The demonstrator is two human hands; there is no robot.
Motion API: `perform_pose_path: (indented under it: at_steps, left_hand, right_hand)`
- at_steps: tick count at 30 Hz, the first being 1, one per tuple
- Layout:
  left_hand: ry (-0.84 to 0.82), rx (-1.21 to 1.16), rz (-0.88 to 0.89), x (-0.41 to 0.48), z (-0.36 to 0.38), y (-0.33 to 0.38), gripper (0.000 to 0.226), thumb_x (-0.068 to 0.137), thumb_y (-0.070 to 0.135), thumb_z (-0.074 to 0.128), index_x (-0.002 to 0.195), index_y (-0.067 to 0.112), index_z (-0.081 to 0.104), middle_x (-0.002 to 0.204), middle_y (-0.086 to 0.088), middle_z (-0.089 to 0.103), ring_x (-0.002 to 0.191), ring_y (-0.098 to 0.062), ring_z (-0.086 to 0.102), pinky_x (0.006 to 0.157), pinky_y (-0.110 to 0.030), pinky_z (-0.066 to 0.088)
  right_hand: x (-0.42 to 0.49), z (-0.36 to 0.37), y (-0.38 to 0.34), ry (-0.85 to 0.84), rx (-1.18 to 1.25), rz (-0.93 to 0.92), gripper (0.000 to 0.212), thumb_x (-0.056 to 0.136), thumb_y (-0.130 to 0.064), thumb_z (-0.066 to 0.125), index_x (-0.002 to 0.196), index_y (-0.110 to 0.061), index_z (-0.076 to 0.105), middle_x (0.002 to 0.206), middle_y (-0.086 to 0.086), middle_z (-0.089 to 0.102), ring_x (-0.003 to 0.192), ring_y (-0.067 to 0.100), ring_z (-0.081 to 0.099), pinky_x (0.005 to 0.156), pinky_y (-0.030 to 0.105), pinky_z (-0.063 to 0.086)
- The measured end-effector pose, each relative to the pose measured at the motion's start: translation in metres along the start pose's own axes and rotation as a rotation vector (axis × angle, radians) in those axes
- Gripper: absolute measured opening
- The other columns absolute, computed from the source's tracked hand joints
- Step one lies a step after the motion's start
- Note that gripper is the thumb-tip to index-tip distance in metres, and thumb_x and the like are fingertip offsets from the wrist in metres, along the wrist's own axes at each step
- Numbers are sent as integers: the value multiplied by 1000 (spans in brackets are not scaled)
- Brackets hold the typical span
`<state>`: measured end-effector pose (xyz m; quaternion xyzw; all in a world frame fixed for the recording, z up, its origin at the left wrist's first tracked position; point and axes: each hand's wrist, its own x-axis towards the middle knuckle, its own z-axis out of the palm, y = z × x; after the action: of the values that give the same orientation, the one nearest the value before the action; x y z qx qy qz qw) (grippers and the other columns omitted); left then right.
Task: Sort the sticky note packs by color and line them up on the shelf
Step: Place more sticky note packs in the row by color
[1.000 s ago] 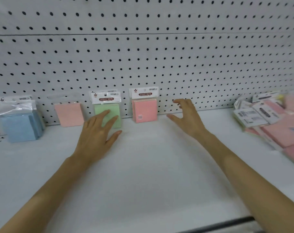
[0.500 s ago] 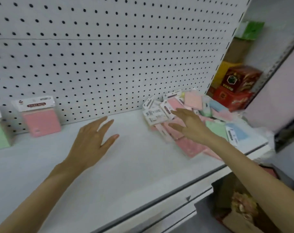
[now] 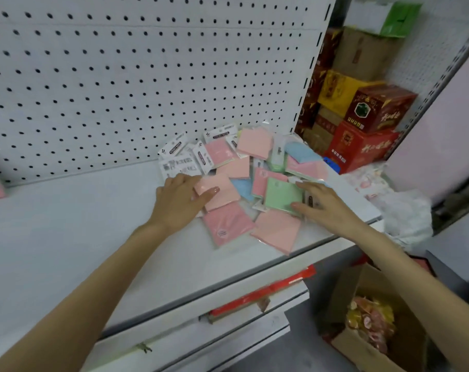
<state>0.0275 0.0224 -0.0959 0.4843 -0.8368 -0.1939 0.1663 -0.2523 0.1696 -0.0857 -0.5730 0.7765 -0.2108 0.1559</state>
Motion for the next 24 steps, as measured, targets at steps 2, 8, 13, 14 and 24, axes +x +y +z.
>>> perform_pose_path:
  at_steps: [2,8,13,14,24]
  left_hand:
    - [-26,65,-44,4,4,5,76,77,76,38,135,29,45,130,-1,45,123,-26,33,100,-40,24]
    - [24,133,-111,11,7,11,77,71,73,57,133,29,48,127,-3,45,123,-27,32,98,-40,22]
    - [63,193,-134,10,6,13,75,67,71,62,127,28,52,118,-7,46,116,-29,34,91,-38,23]
    - [67,195,-137,12,5,14,74,66,70,64,124,26,55,117,-7,46,115,-29,35,91,-38,23]
    - [48,-315,-181,16,-28,24,42,74,32,78,103,16,51,95,2,54,89,-19,52,73,-33,49]
  right_hand:
    - [4,-1,5,-8,-25,-1,64,85,-50,58,141,-25,40,147,1,39,135,22,30,110,44,30]
    - [18,1,3,28,-125,20,71,78,-57,63,138,-28,41,134,8,43,126,30,33,101,39,29]
    - [24,2,0,58,-94,124,74,69,-58,71,131,-25,48,122,8,42,118,30,34,100,39,29]
    - [24,2,0,68,-75,129,73,68,-57,73,128,-23,50,120,7,42,117,29,35,100,39,30]
    - [21,-24,-21,118,454,38,35,69,-8,81,94,-18,59,91,-11,54,78,2,50,53,6,37]
